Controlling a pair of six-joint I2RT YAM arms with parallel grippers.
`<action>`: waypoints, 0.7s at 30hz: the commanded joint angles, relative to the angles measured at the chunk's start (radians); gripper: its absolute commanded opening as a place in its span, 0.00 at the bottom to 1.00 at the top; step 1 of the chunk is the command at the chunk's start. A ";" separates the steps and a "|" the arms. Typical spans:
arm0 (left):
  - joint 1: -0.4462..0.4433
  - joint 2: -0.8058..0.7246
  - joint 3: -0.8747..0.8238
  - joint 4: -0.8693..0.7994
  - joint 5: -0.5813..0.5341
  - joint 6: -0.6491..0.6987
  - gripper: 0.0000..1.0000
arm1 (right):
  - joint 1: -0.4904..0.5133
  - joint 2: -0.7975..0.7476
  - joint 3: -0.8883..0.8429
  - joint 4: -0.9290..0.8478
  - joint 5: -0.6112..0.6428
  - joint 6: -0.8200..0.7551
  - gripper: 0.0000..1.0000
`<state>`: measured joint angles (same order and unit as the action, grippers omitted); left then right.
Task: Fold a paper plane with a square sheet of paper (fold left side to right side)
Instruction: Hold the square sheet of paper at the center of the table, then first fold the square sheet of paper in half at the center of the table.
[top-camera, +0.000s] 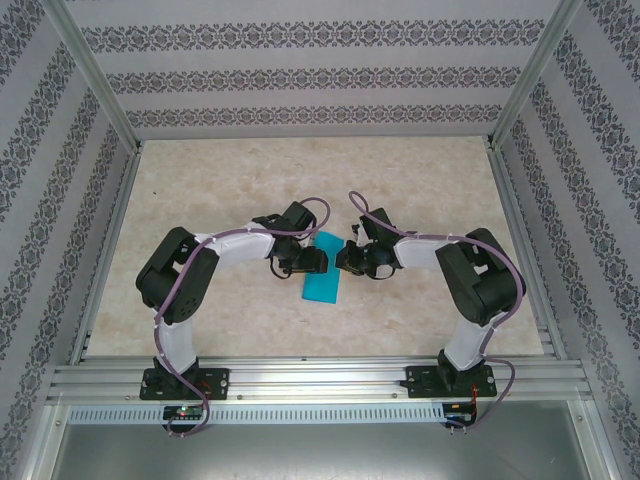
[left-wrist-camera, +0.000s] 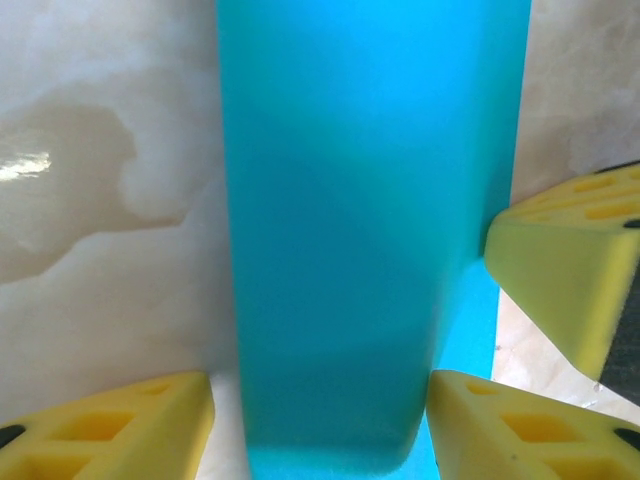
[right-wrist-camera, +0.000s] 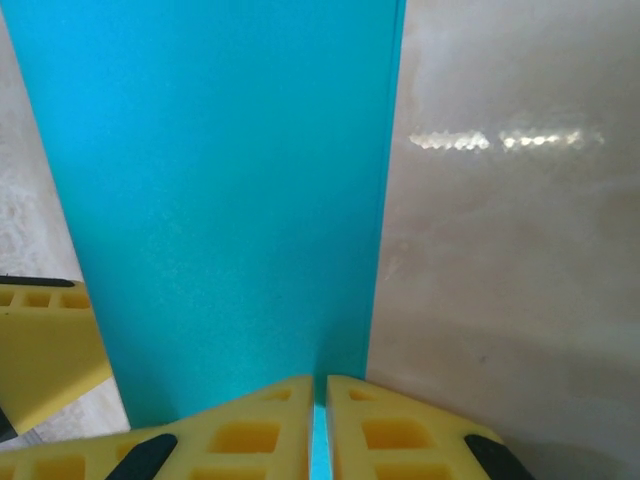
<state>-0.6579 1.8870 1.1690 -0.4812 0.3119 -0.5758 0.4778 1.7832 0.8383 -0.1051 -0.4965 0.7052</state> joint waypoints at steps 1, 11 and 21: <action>-0.016 -0.012 -0.016 0.030 -0.032 0.024 0.63 | 0.009 0.037 0.012 -0.048 0.042 -0.026 0.13; 0.029 -0.186 -0.033 -0.037 -0.080 0.027 0.66 | 0.010 0.044 0.021 -0.074 0.049 -0.042 0.13; 0.023 -0.178 -0.092 0.186 0.151 -0.043 0.60 | 0.010 0.036 0.018 -0.081 0.056 -0.046 0.13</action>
<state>-0.6353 1.6901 1.0904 -0.4046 0.3752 -0.5919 0.4782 1.7943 0.8558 -0.1249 -0.4976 0.6815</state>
